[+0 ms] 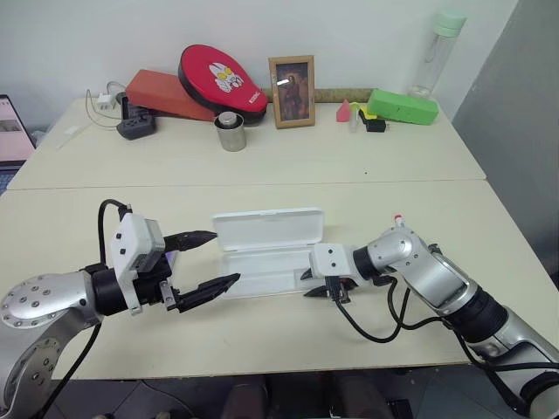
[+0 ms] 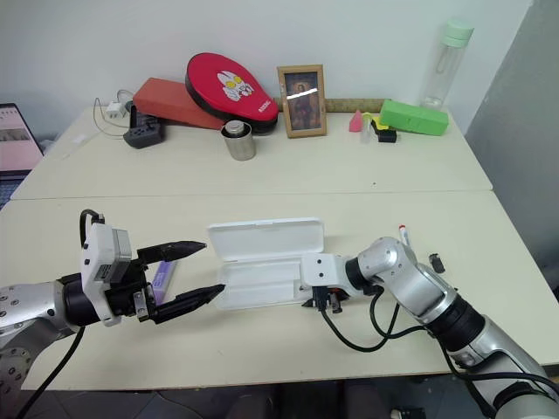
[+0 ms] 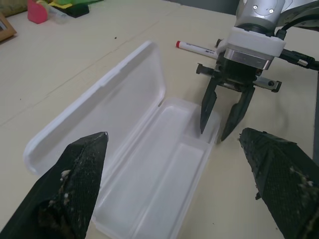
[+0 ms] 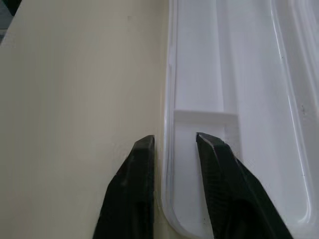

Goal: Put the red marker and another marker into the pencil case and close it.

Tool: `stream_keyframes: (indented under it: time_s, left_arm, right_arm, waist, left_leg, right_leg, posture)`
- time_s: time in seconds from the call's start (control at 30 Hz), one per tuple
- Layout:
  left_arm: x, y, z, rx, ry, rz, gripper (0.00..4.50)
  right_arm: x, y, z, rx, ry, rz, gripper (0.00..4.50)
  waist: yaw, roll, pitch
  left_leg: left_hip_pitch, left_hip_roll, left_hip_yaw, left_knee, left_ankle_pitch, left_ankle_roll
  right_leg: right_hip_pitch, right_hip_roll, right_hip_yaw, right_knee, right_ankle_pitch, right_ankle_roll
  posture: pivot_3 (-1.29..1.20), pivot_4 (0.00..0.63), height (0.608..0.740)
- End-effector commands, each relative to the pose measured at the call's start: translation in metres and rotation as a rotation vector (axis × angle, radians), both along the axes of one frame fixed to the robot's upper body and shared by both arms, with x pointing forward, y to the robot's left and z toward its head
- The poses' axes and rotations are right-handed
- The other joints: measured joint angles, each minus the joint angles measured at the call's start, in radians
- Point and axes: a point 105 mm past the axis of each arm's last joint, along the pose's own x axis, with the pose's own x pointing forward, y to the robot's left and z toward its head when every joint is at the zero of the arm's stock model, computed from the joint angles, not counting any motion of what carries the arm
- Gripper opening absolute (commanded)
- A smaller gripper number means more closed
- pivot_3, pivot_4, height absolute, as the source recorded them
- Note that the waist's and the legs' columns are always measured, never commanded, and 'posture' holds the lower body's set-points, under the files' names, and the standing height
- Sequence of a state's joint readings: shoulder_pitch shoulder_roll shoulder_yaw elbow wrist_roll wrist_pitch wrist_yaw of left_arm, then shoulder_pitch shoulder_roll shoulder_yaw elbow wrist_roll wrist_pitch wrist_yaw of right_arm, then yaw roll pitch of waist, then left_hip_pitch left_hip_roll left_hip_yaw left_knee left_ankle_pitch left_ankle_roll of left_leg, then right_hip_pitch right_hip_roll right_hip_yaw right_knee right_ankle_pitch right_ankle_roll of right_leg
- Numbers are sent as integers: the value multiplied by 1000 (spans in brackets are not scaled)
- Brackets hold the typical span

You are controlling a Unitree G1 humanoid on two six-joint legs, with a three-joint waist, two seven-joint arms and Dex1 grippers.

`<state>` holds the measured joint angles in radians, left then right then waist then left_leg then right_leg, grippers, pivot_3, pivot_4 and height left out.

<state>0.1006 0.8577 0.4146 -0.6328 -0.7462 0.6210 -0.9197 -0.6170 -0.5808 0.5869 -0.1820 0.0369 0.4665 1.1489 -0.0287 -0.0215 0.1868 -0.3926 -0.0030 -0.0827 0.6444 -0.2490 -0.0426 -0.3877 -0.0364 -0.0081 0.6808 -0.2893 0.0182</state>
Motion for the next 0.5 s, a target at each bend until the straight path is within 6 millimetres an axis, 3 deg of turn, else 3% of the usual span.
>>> stream_keyframes:
  time_s: [0.03, 0.13, 0.23, 0.3, 0.37, 0.5]
  left_arm:
    - [1, -9, 5, 1, -20, -51, 4500]
    - [3, -19, 7, -13, -24, -95, 4500]
    - [3, -35, 4, -42, -19, -151, 4500]
    - [4, -46, 2, -64, -18, -184, 4500]
    - [9, -58, 1, -82, -30, -217, 4500]
    - [17, -70, 0, -87, -51, -255, 4500]
  right_arm:
    - [-3, 3, 30, 112, -8, -29, 2499]
    - [-5, -5, 52, 215, 32, -111, 3244]
    - [1, -23, 59, 279, 54, -264, 3955]
    - [22, -41, 65, 351, 47, -484, 4451]
    - [49, -73, 67, 399, 20, -785, 4451]
    - [73, -118, 61, 392, -15, -1139, 4451]
  waist:
    - [0, 0, 0]
    - [2, 0, 0]
    - [5, 0, 0]
    - [5, 0, 0]
    - [5, 0, 0]
    - [5, 0, 0]
  left_leg:
    - [0, 0, 0, 0, 0, 0]
    - [0, 0, 0, 0, 0, 0]
    - [-1, -1, 0, 0, 0, 0]
    - [-1, -2, 0, 0, 0, 0]
    - [-1, -2, 0, 0, 0, 0]
    - [0, -2, 2, 0, 0, 0]
  right_leg:
    - [0, 0, 0, 0, 0, 0]
    - [0, 0, 0, 0, 0, 0]
    - [1, 0, 0, 0, 0, 0]
    - [1, 0, 0, 0, 0, 0]
    - [0, 0, 0, 0, 0, 0]
    - [0, 1, 0, 1, 0, 1]
  posture:
    - [0, 150, 740]
    - [0, 150, 740]
    - [0, 150, 740]
    - [0, 150, 740]
    - [0, 150, 740]
    - [0, 150, 740]
